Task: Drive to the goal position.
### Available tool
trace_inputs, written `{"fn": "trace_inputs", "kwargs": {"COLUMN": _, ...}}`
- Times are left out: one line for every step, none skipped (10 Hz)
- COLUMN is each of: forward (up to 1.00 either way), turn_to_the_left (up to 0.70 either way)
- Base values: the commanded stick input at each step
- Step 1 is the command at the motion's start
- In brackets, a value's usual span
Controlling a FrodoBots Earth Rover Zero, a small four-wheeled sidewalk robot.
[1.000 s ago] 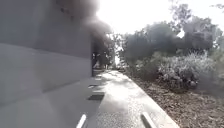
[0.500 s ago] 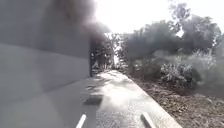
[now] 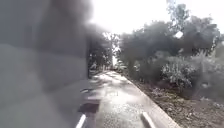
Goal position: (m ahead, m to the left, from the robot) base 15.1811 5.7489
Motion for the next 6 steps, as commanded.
{"fn": "trace_inputs", "kwargs": {"forward": 0.5, "turn_to_the_left": 0.0}}
{"fn": "trace_inputs", "kwargs": {"forward": 0.5, "turn_to_the_left": -0.44}}
{"fn": "trace_inputs", "kwargs": {"forward": 0.5, "turn_to_the_left": -0.48}}
{"fn": "trace_inputs", "kwargs": {"forward": 0.5, "turn_to_the_left": -0.33}}
{"fn": "trace_inputs", "kwargs": {"forward": 0.5, "turn_to_the_left": -0.16}}
{"fn": "trace_inputs", "kwargs": {"forward": 0.5, "turn_to_the_left": 0.0}}
